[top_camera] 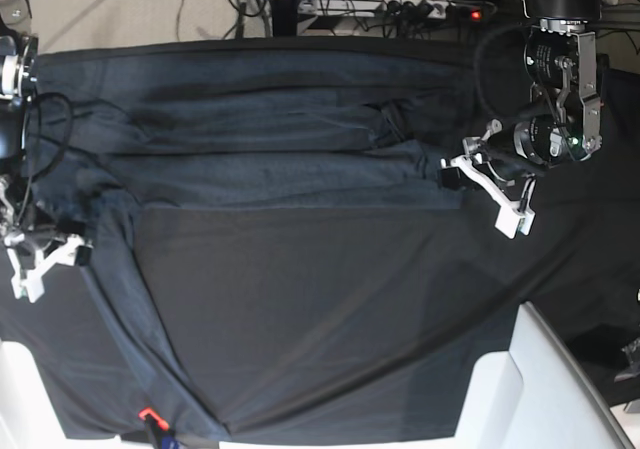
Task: Fold the T-shirt properly
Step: 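Lower the right gripper onto the shirt's side edge and grasp it, then release the left gripper and raise it away from the shirt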
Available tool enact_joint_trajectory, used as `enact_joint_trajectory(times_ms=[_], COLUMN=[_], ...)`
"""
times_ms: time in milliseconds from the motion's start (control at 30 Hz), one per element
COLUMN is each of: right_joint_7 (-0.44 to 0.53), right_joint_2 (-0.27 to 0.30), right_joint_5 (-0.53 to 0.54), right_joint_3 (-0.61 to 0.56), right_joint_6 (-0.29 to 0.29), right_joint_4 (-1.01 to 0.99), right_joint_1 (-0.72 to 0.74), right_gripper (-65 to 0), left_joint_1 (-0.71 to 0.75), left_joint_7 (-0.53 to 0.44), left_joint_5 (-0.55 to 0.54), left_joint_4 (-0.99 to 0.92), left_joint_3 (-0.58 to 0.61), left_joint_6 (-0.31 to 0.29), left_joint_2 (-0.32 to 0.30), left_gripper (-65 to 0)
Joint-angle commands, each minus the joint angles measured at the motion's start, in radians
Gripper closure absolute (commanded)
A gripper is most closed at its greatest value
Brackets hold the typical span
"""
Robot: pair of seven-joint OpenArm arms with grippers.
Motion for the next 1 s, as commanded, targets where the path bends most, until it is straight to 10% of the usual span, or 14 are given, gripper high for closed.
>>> enact_joint_trajectory(times_ms=[0,967], right_joint_7=[0.025,0.027], right_joint_2=[0.02,0.019], right_joint_5=[0.01,0.008], right_joint_3=[0.003,0.001], right_joint_6=[0.003,-0.076], right_joint_4=[0.01,0.008], right_joint_1=[0.028,0.029], right_gripper=[-31.7,-32.0], left_joint_1=[-0.011,0.029], left_joint_7=[-0.014,-0.009], left_joint_5=[-0.014,-0.014], left_joint_4=[0.013,0.021], left_joint_3=[-0.002,0.024], left_joint_6=[-0.007,-0.01], left_joint_2=[-0.01,-0.009], left_gripper=[0.0,0.0])
